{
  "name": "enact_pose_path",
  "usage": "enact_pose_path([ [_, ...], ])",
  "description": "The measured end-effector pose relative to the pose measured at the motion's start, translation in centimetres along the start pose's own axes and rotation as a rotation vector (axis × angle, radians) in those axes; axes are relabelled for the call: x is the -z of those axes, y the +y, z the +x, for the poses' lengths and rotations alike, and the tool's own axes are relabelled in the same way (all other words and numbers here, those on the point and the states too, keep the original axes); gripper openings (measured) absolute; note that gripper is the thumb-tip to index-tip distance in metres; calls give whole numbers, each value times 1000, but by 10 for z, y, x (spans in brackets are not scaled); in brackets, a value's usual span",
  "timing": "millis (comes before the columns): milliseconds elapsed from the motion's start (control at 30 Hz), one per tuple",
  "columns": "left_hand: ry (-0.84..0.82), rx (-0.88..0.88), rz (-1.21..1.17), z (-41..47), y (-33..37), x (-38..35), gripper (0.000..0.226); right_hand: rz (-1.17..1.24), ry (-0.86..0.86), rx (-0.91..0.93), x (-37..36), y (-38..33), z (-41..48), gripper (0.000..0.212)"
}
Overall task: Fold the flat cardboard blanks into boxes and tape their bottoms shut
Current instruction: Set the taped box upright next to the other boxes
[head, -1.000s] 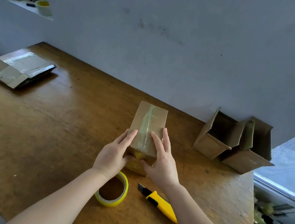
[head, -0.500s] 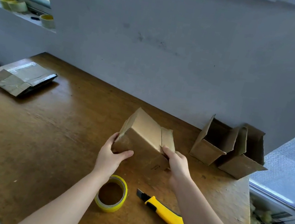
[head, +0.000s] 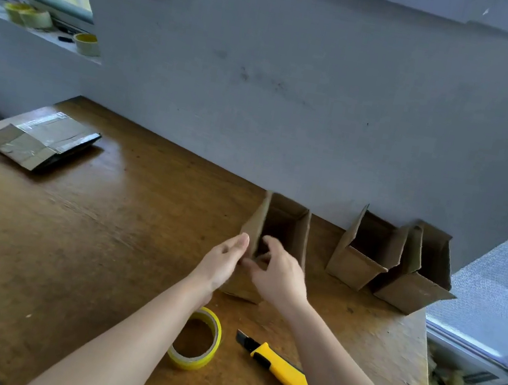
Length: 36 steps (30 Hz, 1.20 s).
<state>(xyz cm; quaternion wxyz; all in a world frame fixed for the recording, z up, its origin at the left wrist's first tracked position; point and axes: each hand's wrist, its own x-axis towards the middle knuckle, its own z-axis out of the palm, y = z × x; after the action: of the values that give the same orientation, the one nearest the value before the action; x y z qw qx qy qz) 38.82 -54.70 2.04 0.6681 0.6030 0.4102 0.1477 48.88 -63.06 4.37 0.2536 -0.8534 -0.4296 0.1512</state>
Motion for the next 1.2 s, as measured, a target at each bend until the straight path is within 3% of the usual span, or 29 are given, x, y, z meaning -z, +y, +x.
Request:
enact_pose_path([
  [100, -16, 22, 13, -1, 5, 3, 79, 85, -91, 96, -4, -3, -1, 34],
  [200, 60, 14, 126, 2, 2, 9, 56, 133, 118, 55, -4, 1, 1, 28],
  [300, 116, -12, 230, 4, -2, 10, 48, 20, 318, -78, -3, 11, 3, 33],
  [400, 163, -47, 311, 7, 1, 10, 45, 146, 270, -314, -3, 18, 5, 44],
  [500, 182, -73, 351, 15, 5, 9, 43, 235, 269, -353, -3, 26, 11, 32],
  [767, 44, -144, 362, 66, 40, -23, 42, 236, 478, -396, 31, 45, 40, 29],
  [1200, -102, -189, 546, 146, 62, -88, 45, -48, 452, -532, 64, 95, 102, 26],
])
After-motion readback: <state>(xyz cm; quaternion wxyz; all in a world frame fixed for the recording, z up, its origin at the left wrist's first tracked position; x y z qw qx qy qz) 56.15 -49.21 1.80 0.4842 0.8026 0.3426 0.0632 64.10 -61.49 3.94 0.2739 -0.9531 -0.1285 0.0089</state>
